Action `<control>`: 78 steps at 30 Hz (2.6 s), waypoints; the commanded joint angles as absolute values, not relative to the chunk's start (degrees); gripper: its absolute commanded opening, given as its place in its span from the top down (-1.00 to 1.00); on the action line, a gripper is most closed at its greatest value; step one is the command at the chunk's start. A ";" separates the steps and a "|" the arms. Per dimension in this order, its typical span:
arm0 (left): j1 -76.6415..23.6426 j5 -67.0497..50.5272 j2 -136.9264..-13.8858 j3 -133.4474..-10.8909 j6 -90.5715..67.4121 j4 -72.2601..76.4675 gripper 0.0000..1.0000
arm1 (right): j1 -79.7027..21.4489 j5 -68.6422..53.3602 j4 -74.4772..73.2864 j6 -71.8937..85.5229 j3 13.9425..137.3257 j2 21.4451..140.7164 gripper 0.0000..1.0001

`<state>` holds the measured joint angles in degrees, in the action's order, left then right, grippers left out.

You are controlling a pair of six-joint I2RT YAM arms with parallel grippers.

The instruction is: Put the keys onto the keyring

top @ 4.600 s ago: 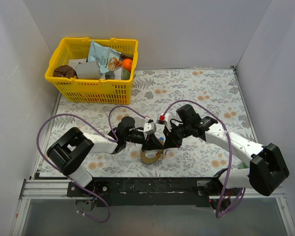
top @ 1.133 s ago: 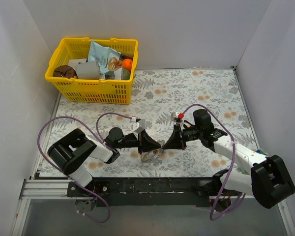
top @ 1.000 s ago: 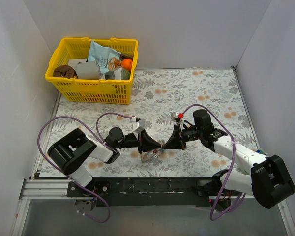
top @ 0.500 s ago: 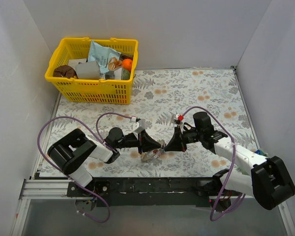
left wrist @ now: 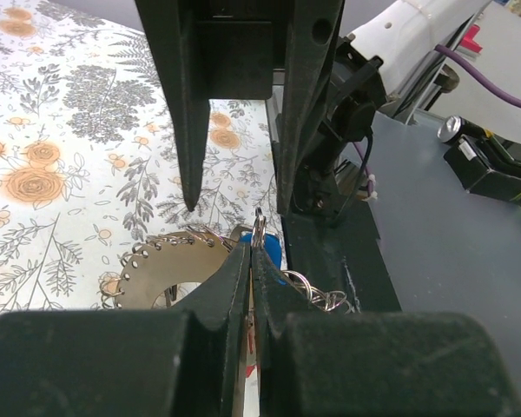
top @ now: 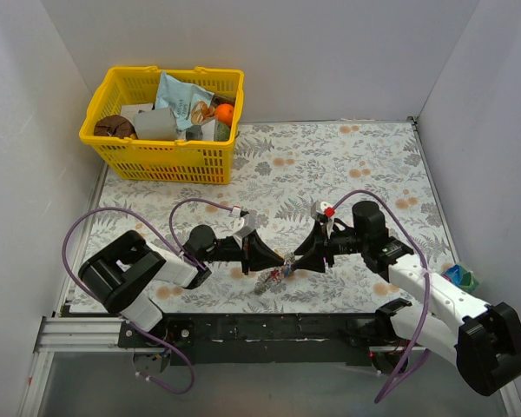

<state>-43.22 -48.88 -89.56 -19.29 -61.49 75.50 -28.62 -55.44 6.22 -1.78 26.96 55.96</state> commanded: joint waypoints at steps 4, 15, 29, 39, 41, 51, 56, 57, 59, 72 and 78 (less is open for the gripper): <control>-43.15 -52.21 -87.80 -20.57 -63.19 105.64 1.00 | -28.13 -55.90 9.31 -2.29 25.93 54.93 -0.15; -43.15 -51.94 -88.33 -20.92 -63.19 105.64 1.00 | -28.12 -61.69 15.29 2.28 25.23 56.68 0.04; -43.15 -51.68 -89.21 -21.27 -63.54 105.64 1.00 | -28.21 -65.83 16.08 2.81 25.40 59.68 0.41; -43.15 -52.21 -89.65 -21.53 -63.72 105.64 1.00 | -28.74 -65.66 17.31 4.92 25.93 60.99 0.74; -43.15 -52.21 -89.65 -21.45 -63.72 105.64 1.00 | -28.83 -65.74 17.23 5.10 26.02 61.26 0.82; -43.15 -50.71 -88.95 -21.01 -63.02 105.64 1.00 | -28.92 -64.69 13.54 3.52 26.28 61.26 0.97; -43.15 -50.36 -88.86 -21.09 -62.93 105.64 1.00 | -29.09 -64.51 12.83 3.43 25.58 61.17 0.97; -43.15 -50.27 -88.86 -21.09 -62.84 105.64 1.00 | -29.00 -64.51 12.75 3.43 25.49 61.17 0.97; -43.15 -50.27 -88.77 -21.18 -62.84 105.56 1.00 | -29.00 -64.42 12.66 3.34 25.31 61.26 0.97; -43.15 -50.45 -88.77 -21.44 -63.02 105.64 1.00 | -29.36 -64.07 12.92 2.46 24.43 63.72 0.97; -43.15 -50.54 -88.86 -21.53 -63.19 105.64 1.00 | -29.53 -63.98 13.27 2.29 24.26 64.51 0.97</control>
